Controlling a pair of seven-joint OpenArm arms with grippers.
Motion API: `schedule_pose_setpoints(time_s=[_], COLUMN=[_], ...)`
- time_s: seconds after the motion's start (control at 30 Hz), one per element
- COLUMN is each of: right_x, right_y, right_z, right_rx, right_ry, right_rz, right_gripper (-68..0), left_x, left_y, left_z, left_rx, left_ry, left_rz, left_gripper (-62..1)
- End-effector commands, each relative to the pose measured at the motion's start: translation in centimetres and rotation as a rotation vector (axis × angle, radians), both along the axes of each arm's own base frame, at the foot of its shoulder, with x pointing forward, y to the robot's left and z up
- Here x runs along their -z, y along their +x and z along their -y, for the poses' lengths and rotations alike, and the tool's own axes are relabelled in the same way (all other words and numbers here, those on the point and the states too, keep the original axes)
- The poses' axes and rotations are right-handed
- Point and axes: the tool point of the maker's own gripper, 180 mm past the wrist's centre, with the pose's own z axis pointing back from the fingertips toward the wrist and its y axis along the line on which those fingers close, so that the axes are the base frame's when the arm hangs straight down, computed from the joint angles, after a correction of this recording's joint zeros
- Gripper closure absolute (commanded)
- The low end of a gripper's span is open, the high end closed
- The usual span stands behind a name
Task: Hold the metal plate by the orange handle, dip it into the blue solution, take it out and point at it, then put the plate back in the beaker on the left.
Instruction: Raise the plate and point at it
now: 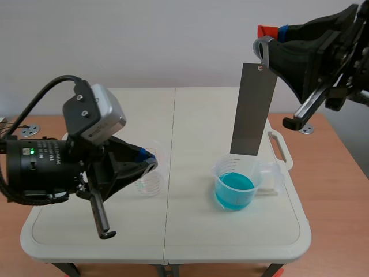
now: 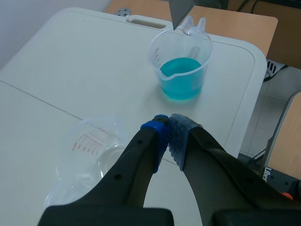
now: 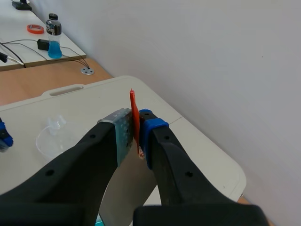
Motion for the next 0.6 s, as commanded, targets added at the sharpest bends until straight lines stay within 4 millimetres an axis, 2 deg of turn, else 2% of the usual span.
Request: schedule_pose_setpoints(time_s=[0.0, 0.27, 0.57], right_x=[-1.2, -1.2, -1.2], right_y=[0.0, 0.0, 0.0], right_z=[0.2, 0.2, 0.2], right_rx=[-0.001, -0.002, -0.002], right_ry=[0.012, 0.013, 0.015], right_rz=[0.035, 0.035, 0.035], right_gripper=[-1.3, -1.3, -1.3], left_x=[0.0, 1.0, 1.5], left_y=[0.6, 2.5, 4.1], left_z=[0.4, 3.6, 6.1], left_rx=[-0.013, 0.020, 0.036], left_ry=[-0.024, -0.023, -0.018], left_rz=[0.002, 0.014, 0.027], left_gripper=[-1.5, -1.5, -1.5])
